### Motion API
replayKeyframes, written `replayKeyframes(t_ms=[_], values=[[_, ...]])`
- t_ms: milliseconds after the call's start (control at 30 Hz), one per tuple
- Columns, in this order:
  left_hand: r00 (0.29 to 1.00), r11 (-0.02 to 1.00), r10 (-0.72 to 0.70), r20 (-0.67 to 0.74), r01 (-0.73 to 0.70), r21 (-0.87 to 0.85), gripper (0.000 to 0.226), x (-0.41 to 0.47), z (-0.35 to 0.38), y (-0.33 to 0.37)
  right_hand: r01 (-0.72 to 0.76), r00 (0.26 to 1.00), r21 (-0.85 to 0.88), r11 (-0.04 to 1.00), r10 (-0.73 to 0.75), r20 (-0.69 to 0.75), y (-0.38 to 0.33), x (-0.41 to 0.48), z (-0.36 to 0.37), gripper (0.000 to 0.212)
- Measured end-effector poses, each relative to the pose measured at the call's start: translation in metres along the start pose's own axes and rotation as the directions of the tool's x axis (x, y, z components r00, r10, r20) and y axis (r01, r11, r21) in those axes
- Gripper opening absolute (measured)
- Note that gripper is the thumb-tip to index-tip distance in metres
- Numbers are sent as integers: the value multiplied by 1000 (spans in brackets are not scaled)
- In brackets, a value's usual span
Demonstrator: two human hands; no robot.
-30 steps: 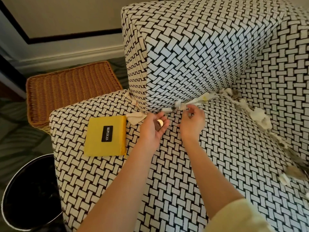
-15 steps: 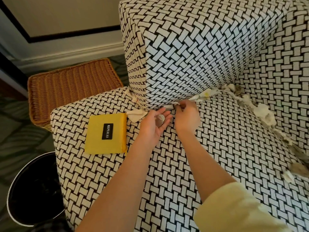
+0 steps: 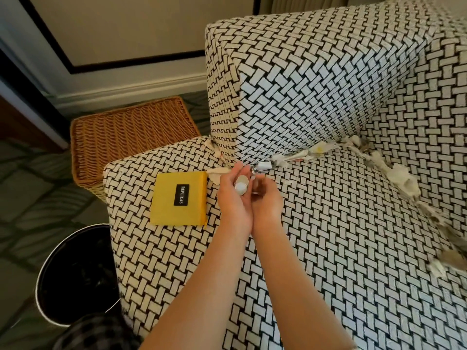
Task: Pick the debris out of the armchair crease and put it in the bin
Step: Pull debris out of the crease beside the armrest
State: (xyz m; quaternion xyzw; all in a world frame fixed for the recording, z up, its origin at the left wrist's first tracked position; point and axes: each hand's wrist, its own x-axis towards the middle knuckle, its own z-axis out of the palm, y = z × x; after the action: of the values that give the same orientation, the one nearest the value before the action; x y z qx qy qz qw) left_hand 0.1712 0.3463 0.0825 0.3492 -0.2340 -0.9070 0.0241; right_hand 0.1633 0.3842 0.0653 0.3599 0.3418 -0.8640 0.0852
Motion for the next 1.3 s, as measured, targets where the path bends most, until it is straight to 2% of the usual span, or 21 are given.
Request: replayKeyframes(t_ms=[33,100,200,267,367,433,467,500,533,600,633,667,700,733,800,867,967,1000,1133,1200,1300], values=[[999,996,38,-17,-36,79,18,0,-2,2,-56,998,13,998,55,11,1,-2,4,19],[994,962,107,-37,-94,257,31,-1,-7,7,-129,991,-77,989,132,31,4,-8,10,21],[964,861,264,-34,-220,458,22,-9,-12,13,-217,974,-96,971,222,50,14,-12,16,14],[932,757,359,44,-319,571,22,-14,-13,14,-134,981,-193,972,158,116,22,-8,12,14],[900,636,405,163,-405,657,22,-20,-16,14,-197,971,-187,962,219,101,32,5,12,16],[853,522,468,230,-477,707,26,-22,-20,18,-222,959,-204,954,251,132,32,0,11,15],[815,455,511,272,-525,719,27,-22,-23,22,-218,951,-173,961,249,183,33,-3,10,17],[774,374,551,312,-563,737,27,-23,-27,29,-268,950,-64,961,275,151,33,-4,12,20],[723,246,594,352,-581,776,28,-22,-31,35,-302,945,8,953,298,134,31,-4,16,19],[626,-126,639,447,-487,864,37,-12,-43,48,-274,956,4,962,272,105,28,-6,20,19],[645,-268,614,454,-370,889,51,-5,-50,54,-245,963,-47,968,249,103,26,-8,21,20],[724,-341,567,393,-228,912,69,0,-55,60,-236,964,-86,968,244,102,25,-11,23,20],[814,-362,508,283,-96,927,87,1,-59,64,-243,962,-110,964,254,102,25,-12,23,20],[873,-352,454,180,-10,936,99,2,-62,68,-263,956,-105,959,274,105,24,-13,23,20],[910,-313,404,98,36,949,107,4,-65,73,-294,943,-115,949,307,128,23,-15,23,23],[906,-244,412,100,5,970,105,4,-64,77,-301,934,-180,937,327,143,23,-16,25,29],[925,-72,368,95,-73,995,100,5,-59,85,-275,922,-252,928,329,204,20,-17,28,39],[933,-25,348,94,-91,996,97,5,-58,89,-254,918,-266,930,319,237,18,-19,30,38],[962,159,270,48,-94,983,95,8,-59,101,-192,898,-333,923,302,319,4,-34,45,11],[967,245,252,37,-100,964,95,8,-57,103,-149,887,-431,890,313,340,0,-39,53,12],[967,328,251,43,-126,936,84,10,-58,103,-98,874,-542,834,332,353,2,-41,61,22]])
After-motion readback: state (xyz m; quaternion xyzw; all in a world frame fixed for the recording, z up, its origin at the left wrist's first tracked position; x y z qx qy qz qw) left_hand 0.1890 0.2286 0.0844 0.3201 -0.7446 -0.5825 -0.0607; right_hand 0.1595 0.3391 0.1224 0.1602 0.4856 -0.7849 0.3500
